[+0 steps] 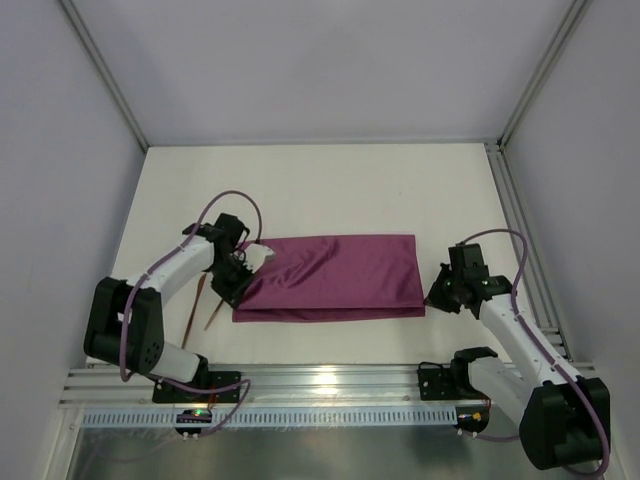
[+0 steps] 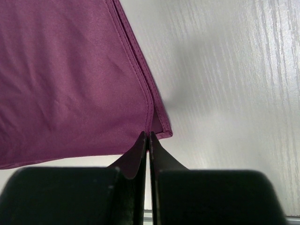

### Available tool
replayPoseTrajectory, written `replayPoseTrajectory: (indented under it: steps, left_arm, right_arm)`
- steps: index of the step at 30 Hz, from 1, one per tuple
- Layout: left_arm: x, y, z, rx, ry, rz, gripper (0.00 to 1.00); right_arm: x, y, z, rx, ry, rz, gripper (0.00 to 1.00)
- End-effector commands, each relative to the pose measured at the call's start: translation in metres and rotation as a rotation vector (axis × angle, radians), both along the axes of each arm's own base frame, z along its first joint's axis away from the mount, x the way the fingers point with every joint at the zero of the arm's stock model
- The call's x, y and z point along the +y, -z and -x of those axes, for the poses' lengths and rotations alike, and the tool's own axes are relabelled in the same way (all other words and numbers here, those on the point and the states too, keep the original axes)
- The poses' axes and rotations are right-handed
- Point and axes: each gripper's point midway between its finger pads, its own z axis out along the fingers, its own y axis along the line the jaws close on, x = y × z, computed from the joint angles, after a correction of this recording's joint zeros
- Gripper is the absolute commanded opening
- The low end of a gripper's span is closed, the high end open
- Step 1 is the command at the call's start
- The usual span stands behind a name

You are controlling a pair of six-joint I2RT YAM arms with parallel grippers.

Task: Fold the napkin into a case and place the utensils inside
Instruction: Fold and flatten the napkin at the center of the board.

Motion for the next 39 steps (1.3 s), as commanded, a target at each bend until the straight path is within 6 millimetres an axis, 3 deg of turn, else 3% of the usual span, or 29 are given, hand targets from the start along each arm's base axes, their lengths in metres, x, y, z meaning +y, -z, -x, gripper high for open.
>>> replayPoseTrajectory:
  steps: [1,14,20,27,39]
  left_arm:
    - [0.000,0.006,0.001,0.014,0.020,0.001,0.04]
    - [-0.001,0.020,0.012,0.068,0.058,0.005,0.06]
    - [-0.001,0.015,0.016,0.063,0.075,0.013,0.04]
    - [0.001,0.021,0.022,0.080,0.099,-0.010,0.05]
    - [-0.012,-0.015,0.013,0.030,0.105,0.057,0.00]
  right_arm:
    - [-0.002,0.008,-0.005,-0.005,0.022,0.013,0.03]
    - [-0.004,0.019,-0.001,0.015,0.021,0.026,0.03]
    - [-0.005,0.015,-0.002,-0.004,0.024,0.028,0.03]
    - [-0.003,0.018,-0.005,0.001,0.026,0.025,0.03]
    - [-0.003,0.012,-0.008,-0.023,0.021,0.028,0.03]
